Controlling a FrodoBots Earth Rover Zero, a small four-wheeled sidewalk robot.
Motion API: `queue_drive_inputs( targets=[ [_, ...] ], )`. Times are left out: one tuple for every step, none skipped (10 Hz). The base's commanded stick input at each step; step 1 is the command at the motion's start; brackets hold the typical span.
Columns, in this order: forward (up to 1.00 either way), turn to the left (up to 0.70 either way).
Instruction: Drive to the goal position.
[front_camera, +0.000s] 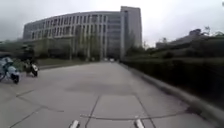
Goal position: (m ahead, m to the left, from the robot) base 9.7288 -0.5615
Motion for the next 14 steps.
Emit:
queue_drive_inputs(
  targets=[
    [1.00, 0.06],
    [1.00, -0.01],
    [1.00, -0.34],
    [1.00, -0.34],
    [1.00, -0.34],
    [1.00, -0.34],
    [1.00, -0.33],
    [1.00, 0.03],
    [1.00, 0.06],
    [1.00, 0.06],
    [1.00, 0.06],
    [1.00, 0.06],
    [1.00, 0.06],
    [1.00, 0.03]
  ],
)
